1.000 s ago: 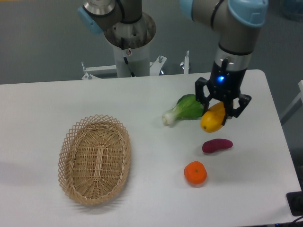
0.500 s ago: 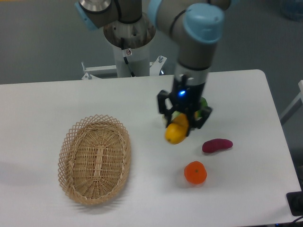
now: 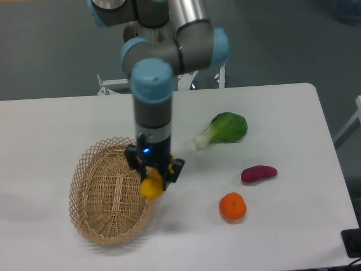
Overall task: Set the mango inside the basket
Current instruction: 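Carry the mango over the wicker basket and lower it inside, then open the gripper to release the mango into the basket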
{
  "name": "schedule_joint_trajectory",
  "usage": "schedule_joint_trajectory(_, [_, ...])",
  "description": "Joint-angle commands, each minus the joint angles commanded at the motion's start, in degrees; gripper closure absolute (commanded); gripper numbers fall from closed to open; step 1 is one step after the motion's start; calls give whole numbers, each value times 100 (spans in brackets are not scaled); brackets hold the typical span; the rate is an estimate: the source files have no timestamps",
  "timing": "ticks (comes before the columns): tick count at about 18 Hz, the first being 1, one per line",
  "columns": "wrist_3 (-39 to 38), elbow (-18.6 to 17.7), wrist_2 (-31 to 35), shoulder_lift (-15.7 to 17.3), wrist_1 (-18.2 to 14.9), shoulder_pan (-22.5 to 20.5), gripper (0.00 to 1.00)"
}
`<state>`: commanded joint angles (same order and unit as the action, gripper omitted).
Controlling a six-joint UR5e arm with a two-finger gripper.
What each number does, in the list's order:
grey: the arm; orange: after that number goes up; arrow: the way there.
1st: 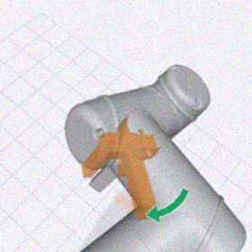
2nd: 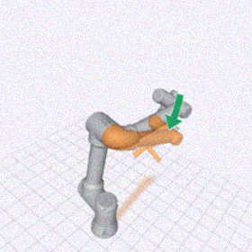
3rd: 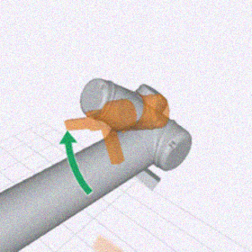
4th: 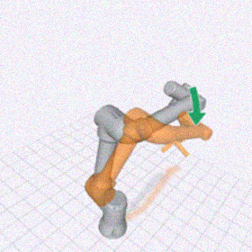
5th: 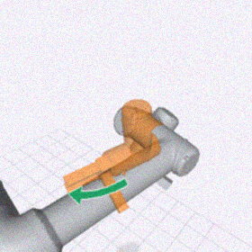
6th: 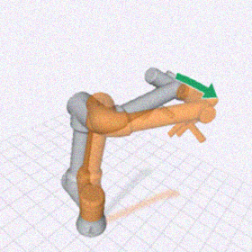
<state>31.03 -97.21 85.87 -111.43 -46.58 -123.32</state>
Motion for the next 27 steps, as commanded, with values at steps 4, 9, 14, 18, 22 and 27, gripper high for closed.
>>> schedule_joint_trajectory(4, [-1,9,9,-256,97,299,45])
schedule_joint_trajectory(9, [-9,9,9,-440,97,519,39])
schedule_joint_trajectory(14, [17,35,9,-441,106,520,0])
schedule_joint_trajectory(18, [8,149,9,-405,106,511,0])
schedule_joint_trajectory(22, [-18,448,18,-353,97,397,0])
schedule_joint_trajectory(27, [87,694,-9,7,27,-226,0])
